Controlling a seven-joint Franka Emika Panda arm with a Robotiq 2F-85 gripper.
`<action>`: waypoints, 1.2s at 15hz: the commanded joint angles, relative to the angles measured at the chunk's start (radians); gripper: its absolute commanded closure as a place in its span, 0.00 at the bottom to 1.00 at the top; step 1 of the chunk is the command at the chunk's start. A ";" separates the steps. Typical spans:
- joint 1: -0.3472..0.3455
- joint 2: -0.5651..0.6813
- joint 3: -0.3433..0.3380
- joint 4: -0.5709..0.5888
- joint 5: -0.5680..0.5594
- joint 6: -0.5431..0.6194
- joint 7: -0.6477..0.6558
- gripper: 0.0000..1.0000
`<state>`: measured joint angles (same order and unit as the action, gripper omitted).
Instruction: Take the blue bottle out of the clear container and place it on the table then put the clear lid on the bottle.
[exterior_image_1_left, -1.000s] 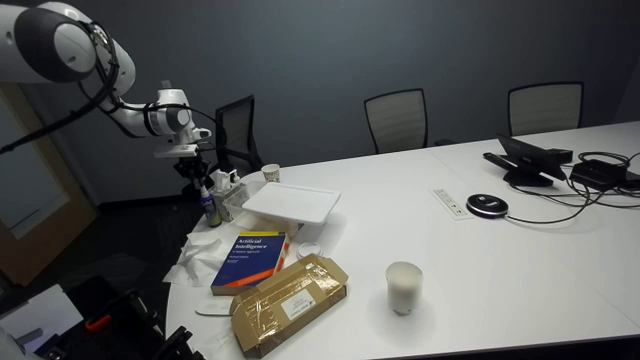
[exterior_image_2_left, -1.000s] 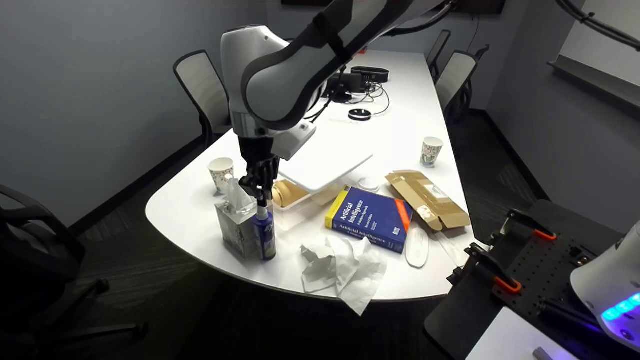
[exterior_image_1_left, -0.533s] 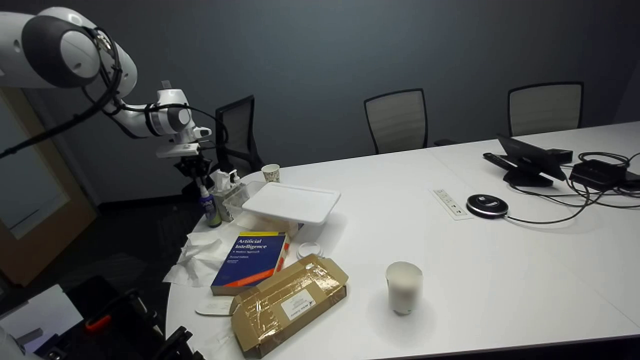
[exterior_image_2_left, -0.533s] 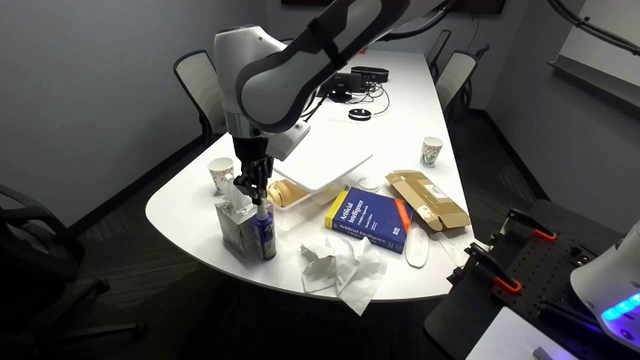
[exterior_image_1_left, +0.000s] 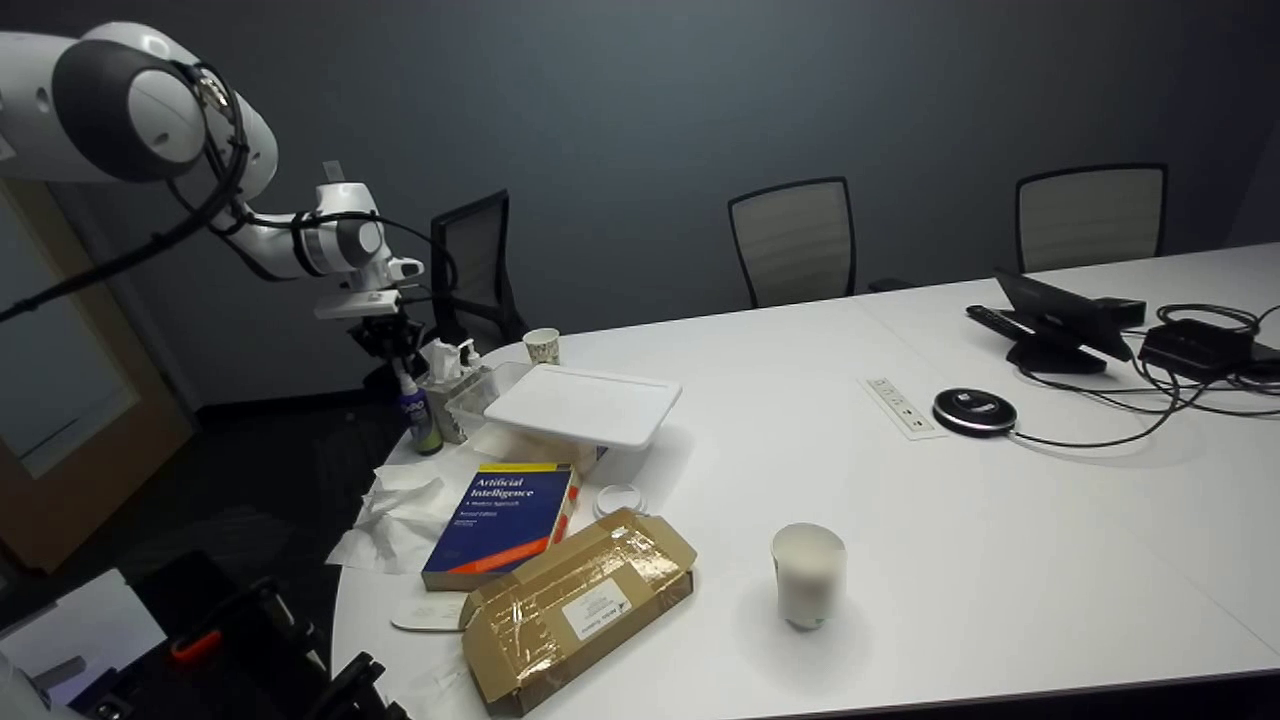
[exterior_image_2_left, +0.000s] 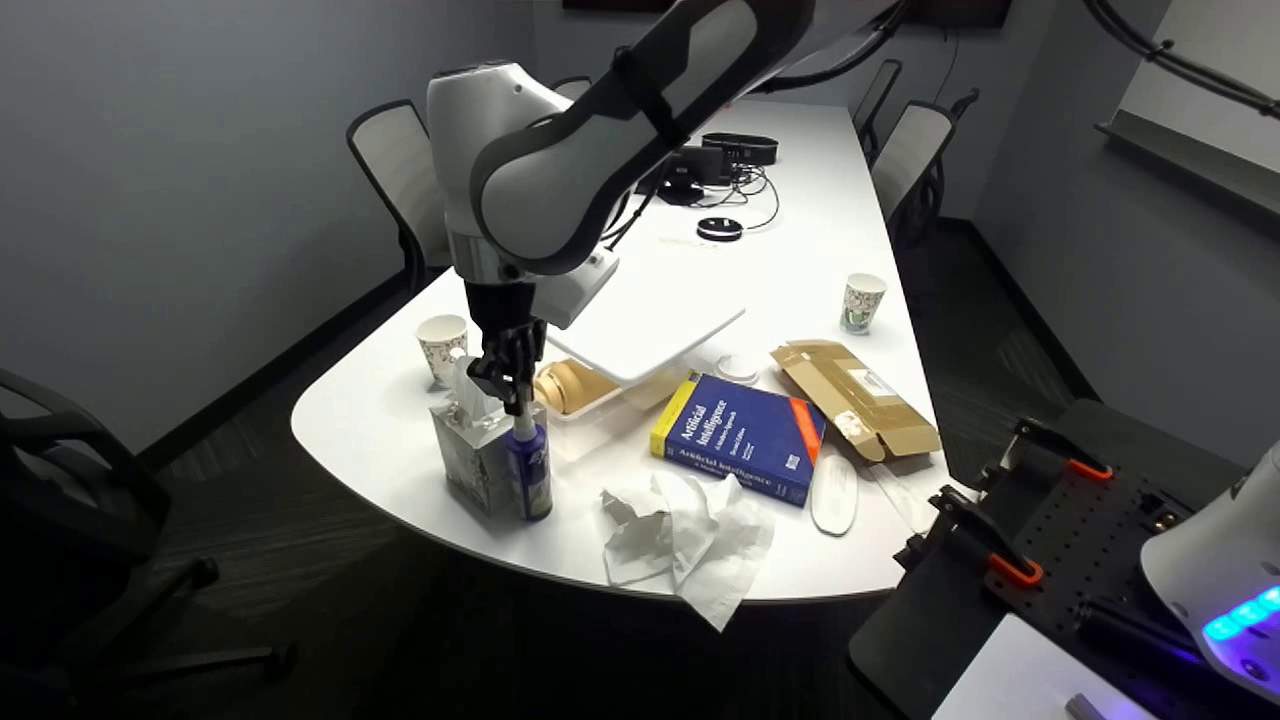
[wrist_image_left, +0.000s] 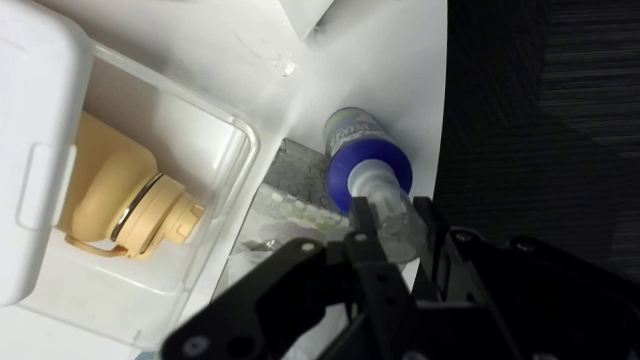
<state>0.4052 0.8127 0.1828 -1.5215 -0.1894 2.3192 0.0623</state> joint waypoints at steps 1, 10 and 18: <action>0.020 0.015 -0.016 0.026 -0.013 -0.004 -0.014 0.94; 0.021 0.032 -0.012 0.041 -0.004 -0.021 -0.017 0.42; 0.025 0.005 -0.018 0.041 -0.010 -0.036 -0.012 0.00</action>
<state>0.4145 0.8363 0.1824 -1.4947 -0.1895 2.3167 0.0616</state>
